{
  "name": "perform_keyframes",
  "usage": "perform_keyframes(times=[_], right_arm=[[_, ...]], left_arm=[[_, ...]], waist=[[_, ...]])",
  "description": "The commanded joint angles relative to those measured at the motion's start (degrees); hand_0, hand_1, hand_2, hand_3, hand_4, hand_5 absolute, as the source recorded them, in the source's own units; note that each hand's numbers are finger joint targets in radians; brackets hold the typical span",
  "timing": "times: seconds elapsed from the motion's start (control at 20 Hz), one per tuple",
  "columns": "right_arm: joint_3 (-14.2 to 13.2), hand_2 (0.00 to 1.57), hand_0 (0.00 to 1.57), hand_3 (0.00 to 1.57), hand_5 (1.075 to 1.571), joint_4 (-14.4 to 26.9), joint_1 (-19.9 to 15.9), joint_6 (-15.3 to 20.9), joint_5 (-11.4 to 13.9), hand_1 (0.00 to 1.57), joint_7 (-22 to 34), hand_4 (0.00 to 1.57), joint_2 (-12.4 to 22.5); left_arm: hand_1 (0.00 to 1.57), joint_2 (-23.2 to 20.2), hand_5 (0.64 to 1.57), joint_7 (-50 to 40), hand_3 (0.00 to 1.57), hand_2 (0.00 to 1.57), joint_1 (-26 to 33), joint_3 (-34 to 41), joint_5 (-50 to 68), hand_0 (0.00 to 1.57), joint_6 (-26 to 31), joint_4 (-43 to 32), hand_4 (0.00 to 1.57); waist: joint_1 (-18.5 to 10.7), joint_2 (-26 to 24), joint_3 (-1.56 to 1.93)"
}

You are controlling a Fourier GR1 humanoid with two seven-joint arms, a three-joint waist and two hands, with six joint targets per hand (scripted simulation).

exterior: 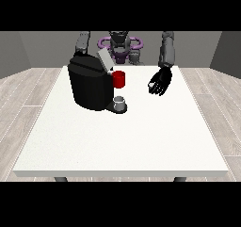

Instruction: Insert the coffee pod into the coffee machine and close the lid

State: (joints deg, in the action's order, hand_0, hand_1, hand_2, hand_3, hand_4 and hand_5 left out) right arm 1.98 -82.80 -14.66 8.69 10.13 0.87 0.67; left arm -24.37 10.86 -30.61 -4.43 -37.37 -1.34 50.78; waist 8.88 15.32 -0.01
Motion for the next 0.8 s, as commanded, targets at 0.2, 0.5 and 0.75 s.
perform_keyframes(times=[0.2,0.5,0.75], right_arm=[[-0.3,0.0,0.0,0.0,1.571,3.43,-2.32,-1.28,-0.3,0.0,0.93,0.0,0.25],[-2.75,0.0,0.0,0.0,1.571,10.54,-3.46,-0.37,-1.87,0.0,-2.62,0.0,0.3],[-2.03,0.0,0.0,0.0,1.571,10.02,0.22,-1.38,-2.66,0.0,-4.35,0.0,0.02]], left_arm=[[0.91,0.71,1.571,-2.39,0.89,1.04,-2.26,-4.87,-8.95,0.91,0.59,-6.14,0.33],[0.76,1.87,1.571,-2.72,0.86,0.98,-5.15,-5.84,-11.55,0.76,6.02,-7.22,0.4],[1.12,1.48,1.571,0.62,1.09,1.2,-6.83,-2.85,-12.16,1.12,3.62,-11.35,0.39]], waist=[[0.54,-0.94,0.01],[-2.37,-3.45,0.02],[-0.41,-4.02,0.01]])
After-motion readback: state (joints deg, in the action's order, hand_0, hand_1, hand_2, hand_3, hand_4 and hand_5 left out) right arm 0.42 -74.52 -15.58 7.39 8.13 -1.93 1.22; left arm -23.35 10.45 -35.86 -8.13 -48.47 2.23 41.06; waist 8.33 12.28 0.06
